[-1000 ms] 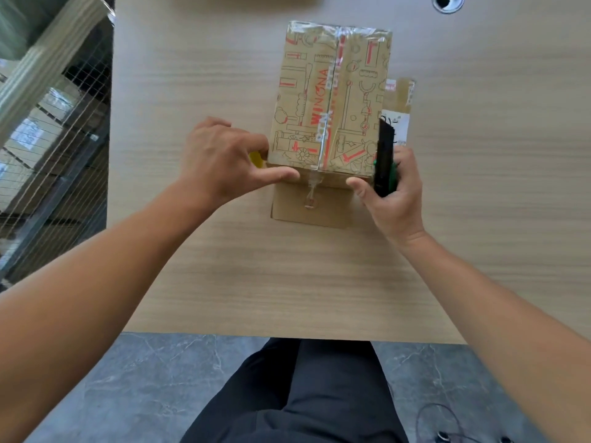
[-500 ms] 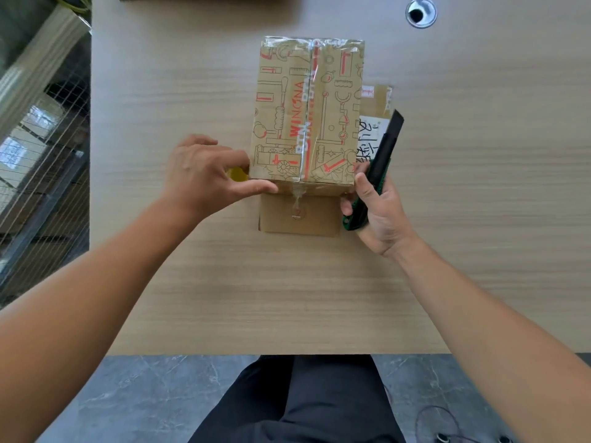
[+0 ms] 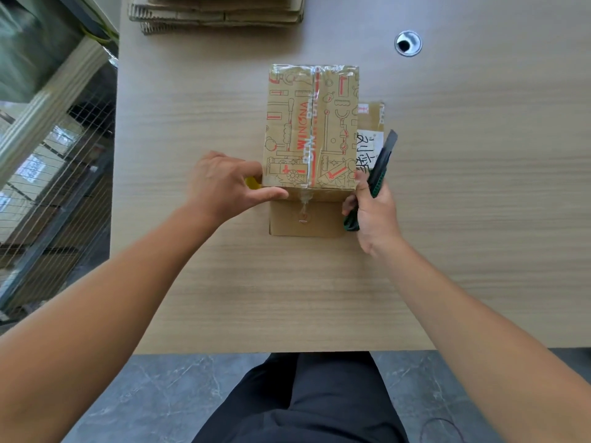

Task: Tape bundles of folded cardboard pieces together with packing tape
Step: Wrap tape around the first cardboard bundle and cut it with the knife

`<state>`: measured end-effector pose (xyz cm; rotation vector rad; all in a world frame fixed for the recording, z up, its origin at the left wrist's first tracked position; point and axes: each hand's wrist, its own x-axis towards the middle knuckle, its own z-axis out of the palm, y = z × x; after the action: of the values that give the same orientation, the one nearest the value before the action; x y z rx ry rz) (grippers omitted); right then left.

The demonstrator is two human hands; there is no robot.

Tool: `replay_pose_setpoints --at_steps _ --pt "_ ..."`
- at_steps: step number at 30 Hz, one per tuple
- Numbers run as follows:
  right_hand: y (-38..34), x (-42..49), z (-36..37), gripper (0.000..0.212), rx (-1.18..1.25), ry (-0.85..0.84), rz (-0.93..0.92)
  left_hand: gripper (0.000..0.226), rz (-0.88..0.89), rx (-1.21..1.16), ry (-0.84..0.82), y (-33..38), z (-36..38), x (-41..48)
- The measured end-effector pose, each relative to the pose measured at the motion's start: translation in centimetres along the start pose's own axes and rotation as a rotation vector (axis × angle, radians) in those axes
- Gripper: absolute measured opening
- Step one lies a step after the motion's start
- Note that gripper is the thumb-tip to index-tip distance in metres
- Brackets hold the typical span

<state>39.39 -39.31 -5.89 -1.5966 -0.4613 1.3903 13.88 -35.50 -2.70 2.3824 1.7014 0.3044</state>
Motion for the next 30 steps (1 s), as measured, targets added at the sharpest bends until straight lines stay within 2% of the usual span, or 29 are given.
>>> replay_pose_setpoints --at_steps 4,5,7,10,12,15,18,20,21,24,27,30 --pt "-3.1 -1.5 -2.3 0.020 -0.316 0.169 -0.247 0.063 0.038 0.021 0.021 1.4 0.1 -0.3" --pt "-3.8 -2.4 -2.2 0.021 -0.340 0.117 -0.300 0.060 0.030 0.030 0.026 1.8 0.2 -0.4" --pt "-4.6 -4.7 -0.5 0.023 -0.437 -0.090 -0.378 0.059 -0.004 0.047 -0.012 2.9 0.6 -0.7" --pt "-3.8 -7.6 2.2 0.031 -0.840 -0.288 -0.490 0.056 -0.030 0.044 -0.081 4.6 1.4 -1.0" --pt "-3.4 -8.8 2.5 0.035 -0.993 -0.310 -0.426 0.048 -0.027 -0.008 -0.128 4.7 1.3 -1.4" --pt "-3.0 -9.8 1.8 0.034 -1.029 -0.354 -0.348 0.033 -0.040 -0.210 -0.308 3.0 0.4 -2.1" --pt "-2.9 -10.2 1.8 0.042 -1.112 -0.388 -0.289 0.036 -0.117 -0.459 -0.464 1.3 -0.6 -2.5" --pt "-2.9 -10.3 2.1 0.043 -1.065 -0.397 -0.231 0.037 -0.164 -0.685 -0.487 0.2 -1.2 -2.5" --pt "-2.9 -10.3 2.1 0.043 -1.039 -0.405 -0.214 0.035 -0.157 -0.722 -0.480 -0.5 -1.5 -2.5" --pt "-3.1 -10.0 2.3 0.040 -0.950 -0.424 -0.148 0.031 -0.075 -0.447 -0.476 -2.4 -1.9 -2.3" --pt "-4.0 -9.8 2.4 0.034 -0.858 -0.424 -0.080 0.037 -0.052 -0.302 -0.466 -2.3 -1.9 -1.8" --pt "-4.2 -9.8 3.0 0.039 -0.976 -0.442 -0.069 0.040 0.051 -0.124 -0.369 -1.5 -1.9 -2.1"
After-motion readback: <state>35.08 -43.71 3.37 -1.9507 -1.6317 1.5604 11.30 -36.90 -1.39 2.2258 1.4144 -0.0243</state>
